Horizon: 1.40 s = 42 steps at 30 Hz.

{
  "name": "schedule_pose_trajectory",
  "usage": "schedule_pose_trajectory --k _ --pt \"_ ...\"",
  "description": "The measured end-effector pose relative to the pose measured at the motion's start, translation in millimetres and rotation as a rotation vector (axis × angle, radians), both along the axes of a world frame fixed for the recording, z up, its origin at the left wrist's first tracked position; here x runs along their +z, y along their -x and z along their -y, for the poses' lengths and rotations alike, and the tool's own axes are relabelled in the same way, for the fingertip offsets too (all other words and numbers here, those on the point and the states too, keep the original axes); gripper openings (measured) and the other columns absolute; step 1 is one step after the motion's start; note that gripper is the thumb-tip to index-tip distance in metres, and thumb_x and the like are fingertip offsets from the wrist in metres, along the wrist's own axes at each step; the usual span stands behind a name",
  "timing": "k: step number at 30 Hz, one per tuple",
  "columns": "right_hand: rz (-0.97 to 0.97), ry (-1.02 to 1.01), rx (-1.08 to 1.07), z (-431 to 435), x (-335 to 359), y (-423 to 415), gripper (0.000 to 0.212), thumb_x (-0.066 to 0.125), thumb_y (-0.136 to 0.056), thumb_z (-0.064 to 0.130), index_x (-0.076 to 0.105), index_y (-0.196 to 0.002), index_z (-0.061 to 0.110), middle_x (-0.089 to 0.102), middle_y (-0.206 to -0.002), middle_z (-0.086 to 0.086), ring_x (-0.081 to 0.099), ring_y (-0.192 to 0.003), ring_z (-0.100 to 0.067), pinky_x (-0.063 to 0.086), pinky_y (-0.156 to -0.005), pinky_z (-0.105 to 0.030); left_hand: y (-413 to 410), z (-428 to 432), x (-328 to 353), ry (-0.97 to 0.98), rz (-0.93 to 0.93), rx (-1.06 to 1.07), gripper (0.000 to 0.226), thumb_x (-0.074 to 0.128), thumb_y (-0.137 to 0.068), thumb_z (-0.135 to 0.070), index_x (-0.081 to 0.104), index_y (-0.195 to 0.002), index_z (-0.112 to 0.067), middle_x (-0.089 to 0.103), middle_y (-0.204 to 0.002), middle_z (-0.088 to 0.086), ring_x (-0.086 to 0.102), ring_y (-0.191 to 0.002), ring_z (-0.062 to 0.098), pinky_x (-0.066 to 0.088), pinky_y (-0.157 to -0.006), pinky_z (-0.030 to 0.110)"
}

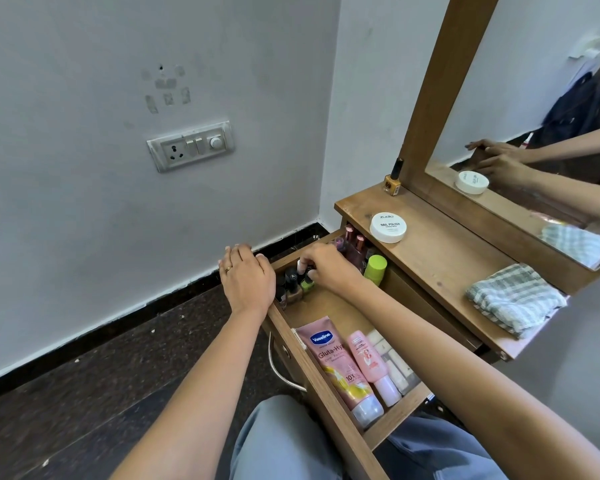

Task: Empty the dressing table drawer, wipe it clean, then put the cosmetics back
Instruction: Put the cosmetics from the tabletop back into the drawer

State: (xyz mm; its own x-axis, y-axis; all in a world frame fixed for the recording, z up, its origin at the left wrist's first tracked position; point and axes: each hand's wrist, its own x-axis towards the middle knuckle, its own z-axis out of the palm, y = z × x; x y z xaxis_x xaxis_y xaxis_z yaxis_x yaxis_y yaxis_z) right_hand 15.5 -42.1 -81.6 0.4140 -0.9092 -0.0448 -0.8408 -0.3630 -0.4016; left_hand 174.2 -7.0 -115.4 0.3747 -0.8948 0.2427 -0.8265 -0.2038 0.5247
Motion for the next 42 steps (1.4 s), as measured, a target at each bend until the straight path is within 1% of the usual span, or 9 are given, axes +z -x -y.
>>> schedule_pose_trajectory --k 5,9,13,16,19,25,33,37,42 --pt "-0.027 0.059 0.032 -4.9 16.5 0.8 0.021 0.062 -0.082 0.000 0.068 -0.099 0.011 0.056 -0.114 -0.008 0.058 -0.102 -0.024 0.050 -0.089 -0.037 -0.2 -0.7 0.3 0.003 -0.022 0.000 0.041 0.032 -0.099 -0.022 0.048 -0.132 -0.002 0.048 -0.142 0.017 0.029 -0.142 0.029 0.018 -0.118 0.043" --pt "0.137 0.316 -0.133 18.1 72.5 27.7 0.024 0.054 -0.088 0.002 0.067 -0.107 0.010 0.058 -0.113 -0.009 0.055 -0.104 -0.021 0.039 -0.085 -0.020 0.3 -1.2 0.0 0.023 -0.031 -0.009 0.040 0.032 -0.099 -0.021 0.049 -0.131 -0.002 0.049 -0.140 0.017 0.030 -0.141 0.030 0.020 -0.118 0.043" --pt "0.026 0.601 -0.432 65.1 113.4 78.6 0.034 0.050 -0.091 0.002 0.054 -0.125 0.004 0.049 -0.127 -0.018 0.045 -0.117 -0.032 0.042 -0.095 -0.035 0.0 -1.5 0.7 0.021 -0.043 -0.007 0.040 0.033 -0.099 -0.021 0.049 -0.130 -0.002 0.049 -0.140 0.017 0.030 -0.141 0.029 0.020 -0.118 0.043" --pt "-0.166 0.472 -0.574 99.2 116.3 104.9 0.042 0.050 -0.091 0.006 0.045 -0.133 0.003 0.039 -0.133 -0.022 0.036 -0.121 -0.040 0.036 -0.099 -0.043 0.0 -1.6 0.4 0.028 -0.040 -0.007 0.039 0.034 -0.099 -0.021 0.050 -0.130 -0.002 0.050 -0.139 0.017 0.031 -0.141 0.029 0.022 -0.118 0.043" --pt "-0.242 0.310 -0.567 119.7 114.2 119.6 0.043 0.051 -0.093 0.011 0.044 -0.136 0.005 0.039 -0.134 -0.022 0.039 -0.122 -0.041 0.035 -0.101 -0.041 -1.7 -0.8 -1.1 0.026 -0.037 -0.006 0.039 0.034 -0.099 -0.021 0.050 -0.130 -0.002 0.050 -0.139 0.017 0.031 -0.141 0.029 0.021 -0.118 0.043" --pt "-0.042 0.215 -0.573 131.5 98.3 124.9 0.032 0.052 -0.090 0.004 0.055 -0.122 0.002 0.057 -0.120 -0.021 0.056 -0.109 -0.036 0.047 -0.086 -0.037 -0.5 -1.1 0.3 0.024 -0.049 -0.003 0.039 0.034 -0.099 -0.021 0.050 -0.130 -0.003 0.051 -0.138 0.016 0.031 -0.141 0.029 0.021 -0.117 0.042" --pt "0.040 0.348 -0.622 114.0 101.7 112.2 0.022 0.048 -0.087 0.001 0.060 -0.106 0.002 0.063 -0.105 -0.019 0.060 -0.095 -0.037 0.049 -0.076 -0.037 -0.7 -1.1 0.7 0.025 -0.049 -0.004 0.038 0.034 -0.098 -0.020 0.051 -0.128 -0.003 0.051 -0.138 0.016 0.031 -0.140 0.029 0.020 -0.117 0.042" --pt "0.137 0.486 -0.474 78.7 126.2 93.5 0.022 0.051 -0.082 0.004 0.064 -0.100 0.003 0.066 -0.097 -0.016 0.062 -0.089 -0.032 0.045 -0.071 -0.029 -0.3 -1.4 1.3 0.038 -0.048 -0.004 0.038 0.035 -0.098 -0.020 0.051 -0.128 -0.002 0.052 -0.137 0.017 0.033 -0.139 0.030 0.022 -0.116 0.043" --pt "0.124 0.290 -0.278 21.4 115.8 58.5 0.017 0.060 -0.082 0.004 0.069 -0.097 0.006 0.065 -0.091 -0.008 0.059 -0.083 -0.019 0.043 -0.069 -0.019 -1.3 -1.8 -0.2 0.033 -0.037 -0.009 0.038 0.035 -0.098 -0.020 0.051 -0.128 -0.001 0.052 -0.136 0.018 0.033 -0.139 0.032 0.022 -0.115 0.044"
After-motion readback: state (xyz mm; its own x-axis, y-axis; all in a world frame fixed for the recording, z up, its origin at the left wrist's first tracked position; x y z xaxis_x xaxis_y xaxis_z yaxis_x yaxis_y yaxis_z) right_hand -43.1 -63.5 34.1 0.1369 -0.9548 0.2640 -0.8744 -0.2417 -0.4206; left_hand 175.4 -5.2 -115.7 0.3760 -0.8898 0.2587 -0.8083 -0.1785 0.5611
